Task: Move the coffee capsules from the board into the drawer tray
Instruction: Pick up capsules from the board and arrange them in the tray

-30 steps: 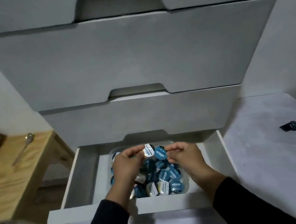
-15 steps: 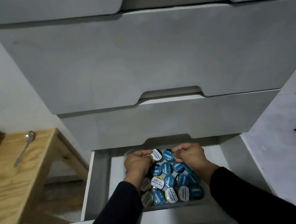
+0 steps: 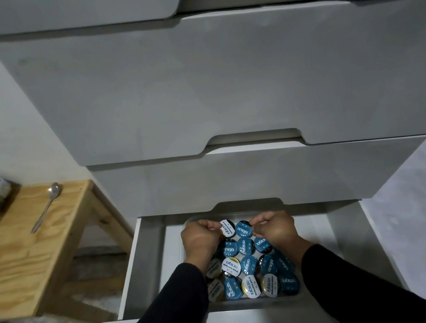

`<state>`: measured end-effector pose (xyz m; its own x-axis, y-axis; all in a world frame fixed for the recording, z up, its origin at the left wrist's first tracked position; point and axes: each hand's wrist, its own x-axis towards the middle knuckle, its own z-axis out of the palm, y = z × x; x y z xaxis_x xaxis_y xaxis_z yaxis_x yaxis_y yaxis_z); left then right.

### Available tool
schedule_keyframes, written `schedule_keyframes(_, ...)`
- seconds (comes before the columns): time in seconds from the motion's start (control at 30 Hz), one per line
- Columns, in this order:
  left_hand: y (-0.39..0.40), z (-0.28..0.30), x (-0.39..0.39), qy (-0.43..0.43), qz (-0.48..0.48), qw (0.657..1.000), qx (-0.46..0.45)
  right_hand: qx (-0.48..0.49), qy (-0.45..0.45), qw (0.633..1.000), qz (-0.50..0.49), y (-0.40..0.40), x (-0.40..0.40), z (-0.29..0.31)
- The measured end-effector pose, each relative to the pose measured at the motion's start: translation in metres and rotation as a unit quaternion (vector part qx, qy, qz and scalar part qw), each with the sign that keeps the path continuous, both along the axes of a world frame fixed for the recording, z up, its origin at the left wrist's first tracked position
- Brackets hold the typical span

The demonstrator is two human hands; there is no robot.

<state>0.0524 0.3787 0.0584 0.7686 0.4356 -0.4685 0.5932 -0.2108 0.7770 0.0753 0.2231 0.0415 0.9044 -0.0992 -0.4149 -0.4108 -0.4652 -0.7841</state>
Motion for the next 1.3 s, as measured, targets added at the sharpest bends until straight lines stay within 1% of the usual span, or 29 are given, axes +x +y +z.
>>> schedule_keyframes(0.13, -0.001, 0.001, 0.0, -0.004, -0.02, 0.998, 0.059, -0.041, -0.026, 0.998, 0.031, 0.001, -0.001, 0.001)
schedule_keyframes(0.2, -0.001, 0.004, -0.001, -0.02, -0.04, 0.995, 0.085, -0.071, -0.059, 0.994, 0.052, 0.001, -0.003, 0.004)
schedule_keyframes(0.27, -0.003, 0.01, -0.003, -0.043, -0.083, 0.988, 0.119, -0.106, -0.1, 0.986, 0.081, 0.002, -0.006, 0.009)
schedule_keyframes(0.33, -0.005, 0.018, -0.007, -0.056, -0.143, 0.971, 0.18, -0.137, -0.12, 0.977, 0.112, 0.003, -0.01, 0.017)
schedule_keyframes(0.43, -0.009, 0.027, -0.016, -0.038, -0.247, 0.93, 0.269, -0.216, -0.124, 0.951, 0.186, 0.007, -0.018, 0.027)
schedule_keyframes(0.5, -0.013, 0.031, -0.023, -0.016, -0.297, 0.906, 0.3, -0.242, -0.143, 0.934, 0.221, 0.008, -0.027, 0.03)
schedule_keyframes(0.57, -0.015, 0.033, -0.031, -0.024, -0.322, 0.889, 0.325, -0.269, -0.169, 0.916, 0.244, 0.006, -0.035, 0.03)
schedule_keyframes(0.67, -0.02, 0.036, -0.041, -0.044, -0.335, 0.873, 0.353, -0.295, -0.205, 0.901, 0.241, 0.003, -0.048, 0.027)
schedule_keyframes(0.8, -0.032, 0.038, -0.052, -0.085, -0.318, 0.857, 0.398, -0.331, -0.317, 0.87, 0.182, -0.005, -0.063, 0.026)
schedule_keyframes(0.93, -0.054, 0.041, -0.062, -0.127, -0.305, 0.853, 0.404, -0.361, -0.339, 0.851, 0.175, -0.029, -0.074, 0.033)
schedule_keyframes(1.03, -0.079, 0.047, -0.069, -0.155, -0.3, 0.856, 0.391, -0.366, -0.345, 0.85, 0.158, -0.055, -0.08, 0.038)
schedule_keyframes(1.1, -0.095, 0.052, -0.072, -0.171, -0.301, 0.85, 0.396, -0.376, -0.333, 0.853, 0.144, -0.072, -0.084, 0.041)
schedule_keyframes(1.17, -0.123, 0.057, -0.075, -0.187, -0.298, 0.847, 0.398, -0.366, -0.327, 0.86, 0.139, -0.099, -0.087, 0.047)
schedule_keyframes(1.3, -0.199, 0.067, -0.082, -0.221, -0.301, 0.849, 0.375, -0.366, -0.346, 0.856, 0.118, -0.171, -0.096, 0.067)
